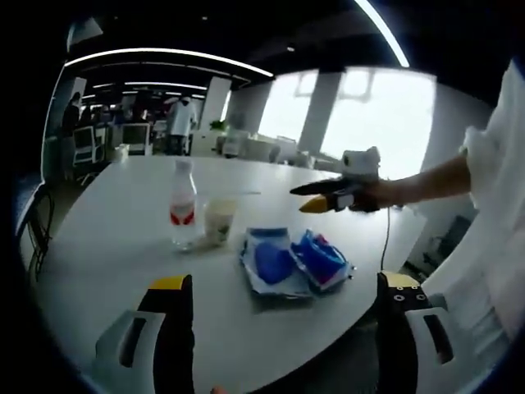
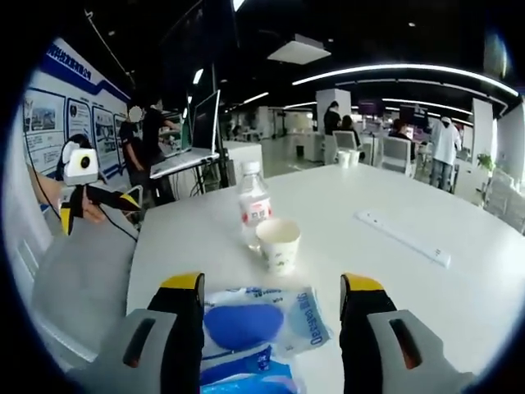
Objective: Arrange the tabletop items into an orderly group along one side of the table until the central work area is clear of visible clutter.
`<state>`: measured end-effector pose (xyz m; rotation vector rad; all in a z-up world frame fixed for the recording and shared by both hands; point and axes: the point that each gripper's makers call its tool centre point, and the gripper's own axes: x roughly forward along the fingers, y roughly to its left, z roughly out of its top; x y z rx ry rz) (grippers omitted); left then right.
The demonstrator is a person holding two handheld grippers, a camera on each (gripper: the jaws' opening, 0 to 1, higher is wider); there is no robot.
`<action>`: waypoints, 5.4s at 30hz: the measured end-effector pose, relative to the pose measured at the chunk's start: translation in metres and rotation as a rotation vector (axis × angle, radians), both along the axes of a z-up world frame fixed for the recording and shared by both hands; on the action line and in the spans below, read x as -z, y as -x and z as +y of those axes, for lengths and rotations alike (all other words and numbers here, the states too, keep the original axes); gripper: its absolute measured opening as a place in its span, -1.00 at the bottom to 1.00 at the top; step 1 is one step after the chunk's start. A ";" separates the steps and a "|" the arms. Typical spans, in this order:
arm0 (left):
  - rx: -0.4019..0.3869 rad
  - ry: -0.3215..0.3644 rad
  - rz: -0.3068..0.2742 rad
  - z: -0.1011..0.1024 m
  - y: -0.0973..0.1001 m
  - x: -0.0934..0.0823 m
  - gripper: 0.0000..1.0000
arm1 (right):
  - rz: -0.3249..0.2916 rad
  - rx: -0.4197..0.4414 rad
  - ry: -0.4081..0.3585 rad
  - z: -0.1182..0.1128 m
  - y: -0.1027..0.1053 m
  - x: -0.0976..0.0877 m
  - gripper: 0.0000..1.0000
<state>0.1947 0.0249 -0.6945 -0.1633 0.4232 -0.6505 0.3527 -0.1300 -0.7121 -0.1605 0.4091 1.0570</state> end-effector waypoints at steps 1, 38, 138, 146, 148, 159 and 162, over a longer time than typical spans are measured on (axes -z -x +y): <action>0.000 0.002 0.000 0.000 0.000 0.000 0.79 | 0.001 0.000 0.000 0.000 0.001 0.000 0.30; 0.183 0.066 0.088 -0.028 0.008 0.021 0.71 | 0.043 0.252 -0.025 -0.047 0.052 -0.001 0.22; -0.472 0.157 0.613 -0.073 -0.062 0.140 -1.00 | 0.356 -0.037 0.031 -0.034 -0.046 0.115 -1.00; -0.430 0.093 0.564 -0.069 -0.078 0.130 -1.00 | 0.282 0.021 0.011 -0.048 -0.044 0.105 -1.00; -0.419 0.082 0.554 -0.070 -0.082 0.128 -1.00 | 0.266 0.045 0.004 -0.053 -0.045 0.101 -1.00; -0.359 0.048 0.515 -0.072 -0.098 0.120 -1.00 | 0.256 0.140 -0.037 -0.073 -0.039 0.090 -1.00; -0.349 0.049 0.509 -0.073 -0.100 0.118 -1.00 | 0.259 0.160 -0.043 -0.076 -0.038 0.089 -1.00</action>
